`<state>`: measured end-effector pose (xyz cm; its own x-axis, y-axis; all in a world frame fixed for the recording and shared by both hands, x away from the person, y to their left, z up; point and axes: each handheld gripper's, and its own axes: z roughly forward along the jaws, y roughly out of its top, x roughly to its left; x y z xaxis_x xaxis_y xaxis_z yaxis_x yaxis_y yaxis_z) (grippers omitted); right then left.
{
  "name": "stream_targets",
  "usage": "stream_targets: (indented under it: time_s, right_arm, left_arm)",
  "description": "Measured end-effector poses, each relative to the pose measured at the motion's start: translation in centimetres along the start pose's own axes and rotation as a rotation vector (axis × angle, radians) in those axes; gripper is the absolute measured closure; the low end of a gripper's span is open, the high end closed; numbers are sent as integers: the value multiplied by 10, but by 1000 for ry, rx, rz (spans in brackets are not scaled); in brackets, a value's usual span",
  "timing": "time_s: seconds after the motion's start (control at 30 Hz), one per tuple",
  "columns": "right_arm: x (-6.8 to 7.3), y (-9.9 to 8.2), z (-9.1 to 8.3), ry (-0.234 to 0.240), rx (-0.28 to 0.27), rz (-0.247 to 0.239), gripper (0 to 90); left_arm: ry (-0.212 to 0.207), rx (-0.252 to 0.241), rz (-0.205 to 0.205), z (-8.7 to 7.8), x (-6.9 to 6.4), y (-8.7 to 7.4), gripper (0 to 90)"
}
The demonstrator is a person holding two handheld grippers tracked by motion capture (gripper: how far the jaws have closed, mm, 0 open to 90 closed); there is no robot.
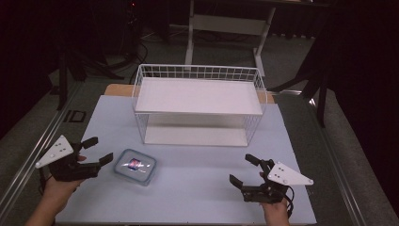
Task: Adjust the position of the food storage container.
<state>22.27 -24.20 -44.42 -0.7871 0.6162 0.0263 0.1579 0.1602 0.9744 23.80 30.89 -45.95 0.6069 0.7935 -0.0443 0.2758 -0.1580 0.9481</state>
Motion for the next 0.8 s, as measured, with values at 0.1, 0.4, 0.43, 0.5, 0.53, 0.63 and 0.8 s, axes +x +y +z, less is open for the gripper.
stream_targets:
  time_s: [0.1,0.4,0.43,0.5,0.53,0.63,0.8]
  right_arm:
    - [1,0,0,7,-1,-4,133]
    - [1,-1,2,13,-1,4,134]
    - [1,-1,2,14,1,4,134]
    - [2,-2,3,10,7,0,134]
    - [2,-2,3,11,7,1,134]
    - [2,-2,4,13,11,2,134]
    - [2,-3,4,16,13,8,134]
  left_arm:
    - [32,37,-2,3,6,-11,357]
    - [74,211,-51,20,19,-41,668]
    - [95,239,-43,24,18,-43,714]
    - [81,281,-33,30,17,-47,785]
    - [87,309,-18,33,16,-48,810]
    - [55,354,3,41,13,-53,899]
    - [21,371,1,47,9,-53,900]
